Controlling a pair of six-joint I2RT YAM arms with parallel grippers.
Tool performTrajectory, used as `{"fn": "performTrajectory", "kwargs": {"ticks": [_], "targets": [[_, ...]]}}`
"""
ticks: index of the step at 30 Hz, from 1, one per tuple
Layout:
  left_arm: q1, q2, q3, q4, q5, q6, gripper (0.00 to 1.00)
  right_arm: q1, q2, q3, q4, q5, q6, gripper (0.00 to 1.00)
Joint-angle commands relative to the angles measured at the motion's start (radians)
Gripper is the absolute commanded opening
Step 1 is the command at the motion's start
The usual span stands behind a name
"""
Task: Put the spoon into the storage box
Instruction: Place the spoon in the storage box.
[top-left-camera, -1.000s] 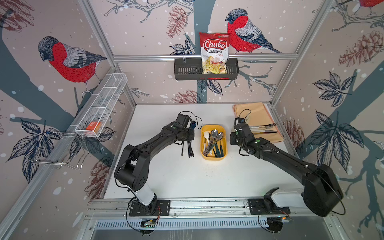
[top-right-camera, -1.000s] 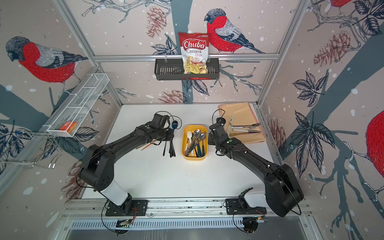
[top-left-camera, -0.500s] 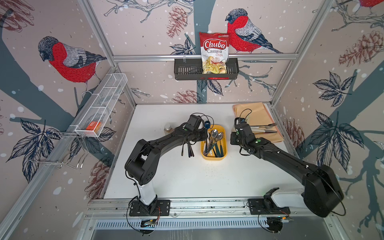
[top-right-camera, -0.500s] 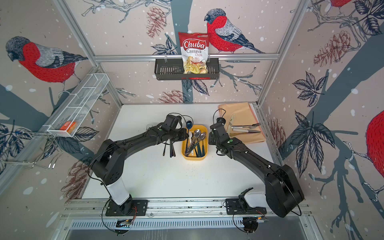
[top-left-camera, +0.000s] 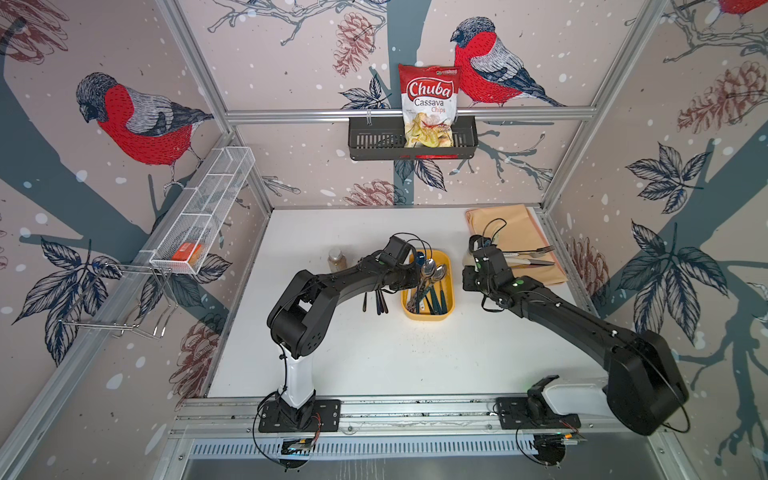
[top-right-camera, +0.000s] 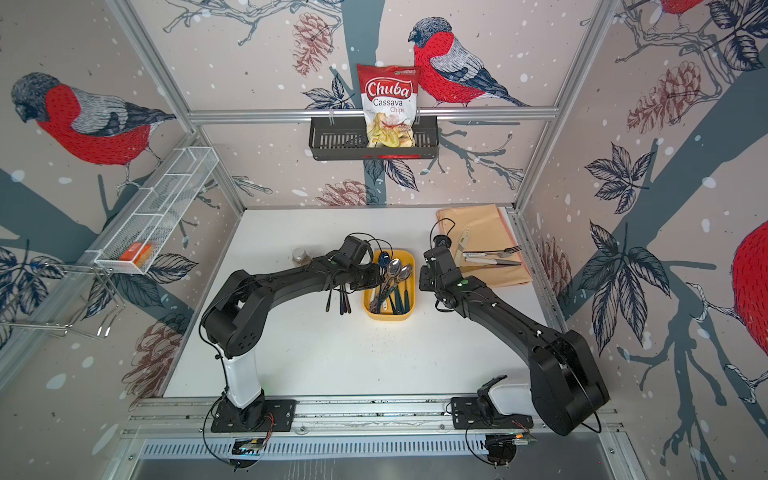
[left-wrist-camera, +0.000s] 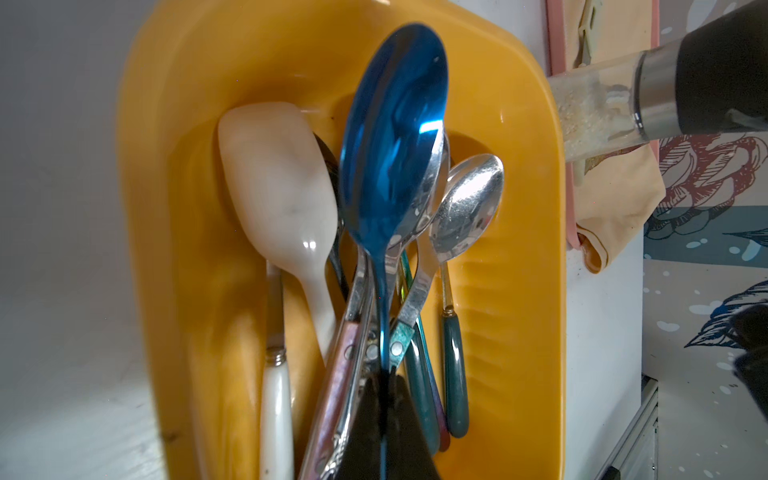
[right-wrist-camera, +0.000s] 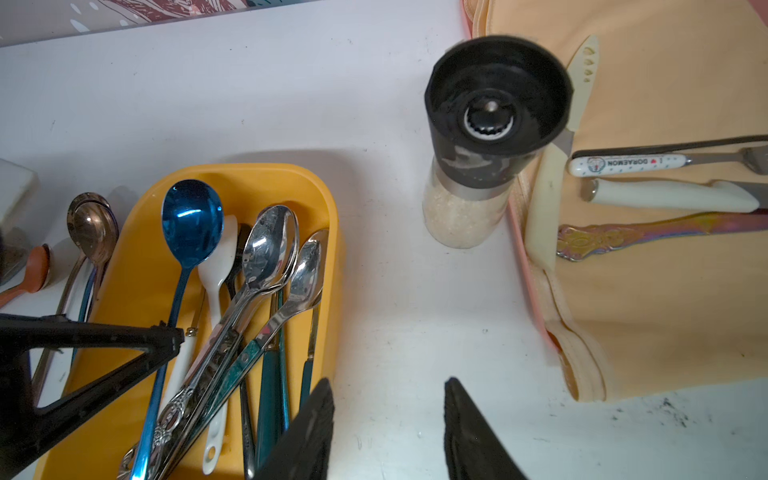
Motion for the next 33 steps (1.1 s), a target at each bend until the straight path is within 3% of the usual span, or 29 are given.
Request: {"fn": "performTrajectory", "kwargs": {"ticks": [1,14,29,33], "targets": [[-0.006,0.03,0.026,0.011,0.016,-0.007,0.0,0.001,0.013,0.02,0.028,-0.024,-0.015,0.45],[-0.007,0.109,0.107,-0.073,0.025,-0.004,0.0,0.005,0.046,0.043,0.029,-0.026,-0.01,0.45],[-0.017,0.001,0.102,-0.09,-0.024,0.091,0.32,0.024,0.069,0.075,0.017,-0.004,-0.006,0.45],[-0.018,-0.054,0.124,-0.168,-0.073,0.171,0.35,0.029,0.066,0.07,0.016,0.003,-0.001,0.45]]}}
